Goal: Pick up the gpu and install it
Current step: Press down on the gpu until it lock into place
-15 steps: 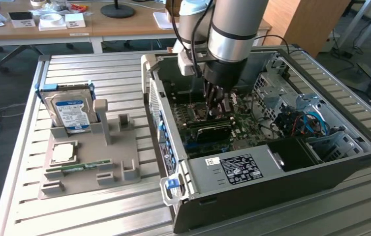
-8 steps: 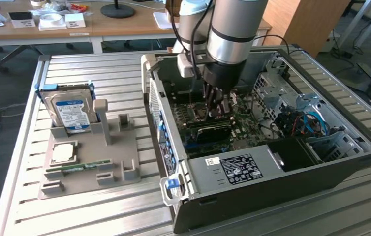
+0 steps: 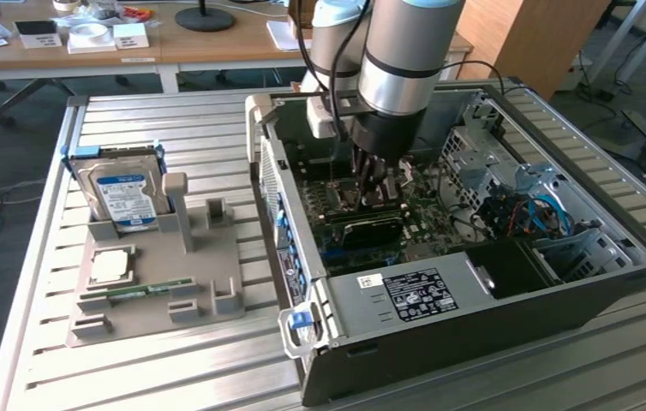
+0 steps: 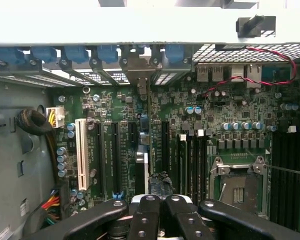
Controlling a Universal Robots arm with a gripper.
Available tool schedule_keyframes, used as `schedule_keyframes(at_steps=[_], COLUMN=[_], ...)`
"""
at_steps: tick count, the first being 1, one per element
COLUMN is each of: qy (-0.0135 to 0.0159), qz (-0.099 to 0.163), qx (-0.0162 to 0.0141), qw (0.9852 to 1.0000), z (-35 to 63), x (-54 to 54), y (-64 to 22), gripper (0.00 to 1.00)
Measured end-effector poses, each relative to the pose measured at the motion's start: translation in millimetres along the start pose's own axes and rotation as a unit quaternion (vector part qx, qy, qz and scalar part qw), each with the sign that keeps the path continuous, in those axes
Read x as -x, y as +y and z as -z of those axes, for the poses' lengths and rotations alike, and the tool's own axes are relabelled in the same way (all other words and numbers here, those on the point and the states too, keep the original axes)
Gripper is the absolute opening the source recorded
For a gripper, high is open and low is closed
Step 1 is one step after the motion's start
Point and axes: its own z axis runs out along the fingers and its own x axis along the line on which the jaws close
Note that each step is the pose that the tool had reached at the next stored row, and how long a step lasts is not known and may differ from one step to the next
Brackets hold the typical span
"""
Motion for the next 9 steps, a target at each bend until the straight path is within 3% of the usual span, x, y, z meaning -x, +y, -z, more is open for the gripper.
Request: schedule_keyframes(at_steps=[4,9], qy=[-0.0035,-0.0037], qz=[0.000,0.000], qx=[0.0001,0.0001], qw=[1.0000,1.0000], z=[-0.3,-3.3], x=[-1.9,-2.6], y=[0.0,-0.1], gripper=[0.11,0.11])
